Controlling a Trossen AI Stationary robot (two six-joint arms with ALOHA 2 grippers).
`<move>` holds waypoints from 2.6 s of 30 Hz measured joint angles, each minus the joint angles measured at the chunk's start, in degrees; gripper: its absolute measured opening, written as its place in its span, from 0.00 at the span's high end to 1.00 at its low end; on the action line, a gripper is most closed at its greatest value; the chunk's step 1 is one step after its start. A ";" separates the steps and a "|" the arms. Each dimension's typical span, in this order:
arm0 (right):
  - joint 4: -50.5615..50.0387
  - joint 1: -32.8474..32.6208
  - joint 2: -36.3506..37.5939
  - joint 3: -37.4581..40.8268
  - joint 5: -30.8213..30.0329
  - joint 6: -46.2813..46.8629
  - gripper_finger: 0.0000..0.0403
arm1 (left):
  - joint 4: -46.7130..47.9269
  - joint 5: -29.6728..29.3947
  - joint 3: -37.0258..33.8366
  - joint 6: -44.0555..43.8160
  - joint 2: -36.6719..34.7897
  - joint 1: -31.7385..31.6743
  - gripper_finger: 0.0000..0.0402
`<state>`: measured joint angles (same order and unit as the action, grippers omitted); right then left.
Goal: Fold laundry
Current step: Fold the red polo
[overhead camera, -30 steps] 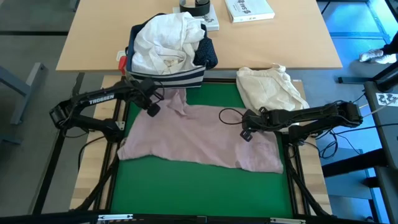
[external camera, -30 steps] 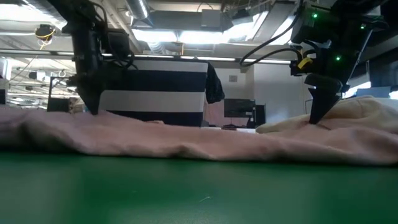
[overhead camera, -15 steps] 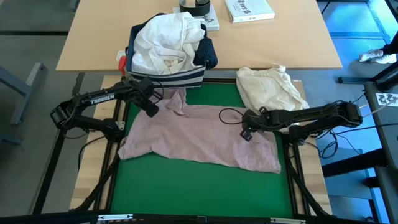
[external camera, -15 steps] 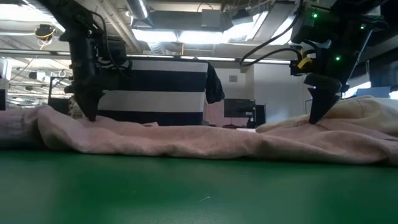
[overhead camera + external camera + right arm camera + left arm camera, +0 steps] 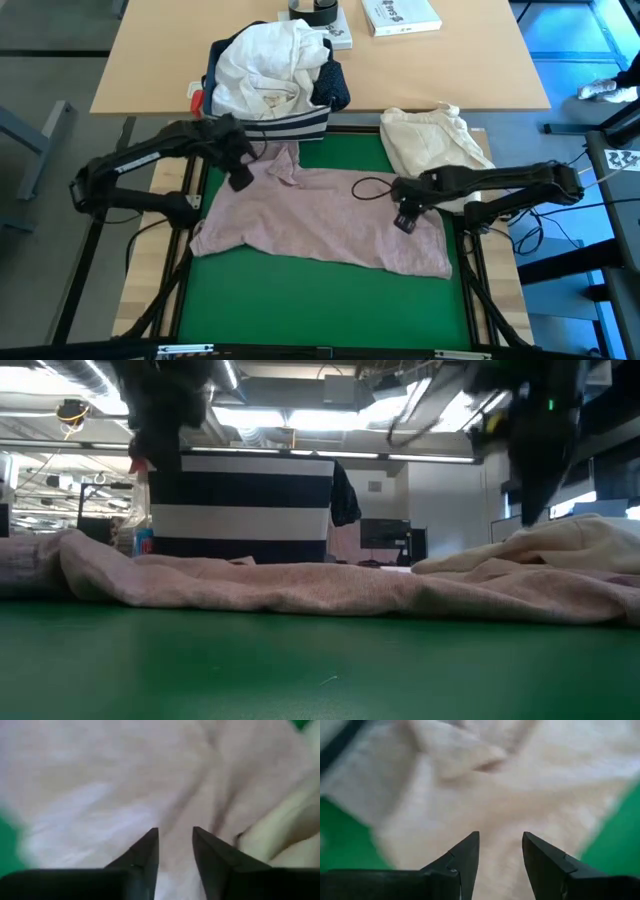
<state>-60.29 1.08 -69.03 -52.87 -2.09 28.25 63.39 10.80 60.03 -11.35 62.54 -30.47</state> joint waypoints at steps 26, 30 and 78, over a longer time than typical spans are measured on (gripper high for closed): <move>25.94 -20.18 -4.99 20.57 -2.73 4.19 0.65 | -13.56 2.93 -32.43 -34.86 -2.12 41.66 0.68; 24.63 -20.22 -5.09 23.34 1.79 7.77 0.65 | -11.98 6.63 -37.09 -37.74 -2.22 45.00 0.68; 47.61 -39.54 -16.17 17.17 0.63 18.47 0.65 | -51.93 -4.34 -36.69 -54.73 10.17 71.42 0.68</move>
<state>-12.69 -38.46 -85.21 -35.70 -1.46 46.72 11.46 6.46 23.34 -66.07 72.71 40.95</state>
